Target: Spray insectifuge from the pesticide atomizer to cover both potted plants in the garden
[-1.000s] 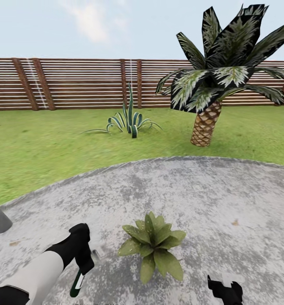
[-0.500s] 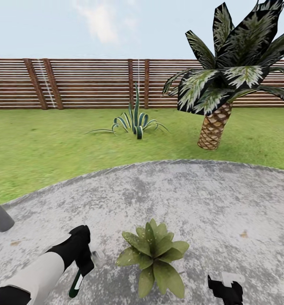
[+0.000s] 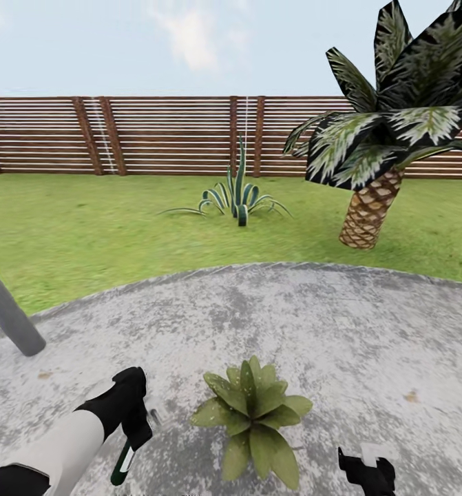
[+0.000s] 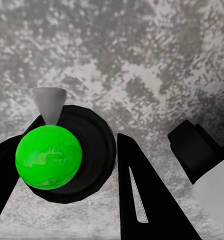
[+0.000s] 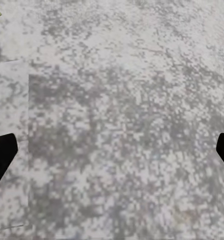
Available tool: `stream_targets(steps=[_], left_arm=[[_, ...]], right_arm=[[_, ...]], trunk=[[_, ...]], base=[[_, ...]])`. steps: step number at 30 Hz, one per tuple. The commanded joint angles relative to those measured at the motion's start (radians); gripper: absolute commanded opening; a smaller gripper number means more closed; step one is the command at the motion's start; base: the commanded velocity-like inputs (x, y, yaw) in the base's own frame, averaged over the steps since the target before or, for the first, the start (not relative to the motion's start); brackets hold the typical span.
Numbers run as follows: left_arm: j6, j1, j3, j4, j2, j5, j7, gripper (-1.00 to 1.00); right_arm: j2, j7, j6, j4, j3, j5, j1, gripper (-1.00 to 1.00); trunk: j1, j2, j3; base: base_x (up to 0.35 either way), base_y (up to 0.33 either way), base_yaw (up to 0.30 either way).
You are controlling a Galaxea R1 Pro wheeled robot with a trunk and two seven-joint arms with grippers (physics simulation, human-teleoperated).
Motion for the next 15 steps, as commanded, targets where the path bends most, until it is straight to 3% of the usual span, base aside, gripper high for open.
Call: stream_targets(steps=[1, 6, 15], left_arm=[[0.005, 0.0, -0.004, 0.006, -0.002, -0.005, -0.008, -1.0], [0.005, 0.0, -0.004, 0.026, -0.006, -0.005, -0.008, -1.0], [0.005, 0.0, -0.003, 0.025, -0.006, -0.005, -0.008, -1.0]], right_arm=[[0.0, -0.006, -0.003, 0.002, -0.005, 0.011, -0.001, 1.0], [0.0, -0.006, -0.003, 0.002, -0.005, 0.011, -0.001, 1.0], [-0.001, -0.006, -0.003, 0.002, -0.005, 0.011, -0.001, 1.0]], trunk=[[0.0, 0.0, -0.001], [0.0, 0.0, -0.001], [0.0, 0.0, -0.001]], base=[[0.0, -0.001, 0.279], [0.0, -0.028, 0.255], [0.0, -0.251, 0.027]])
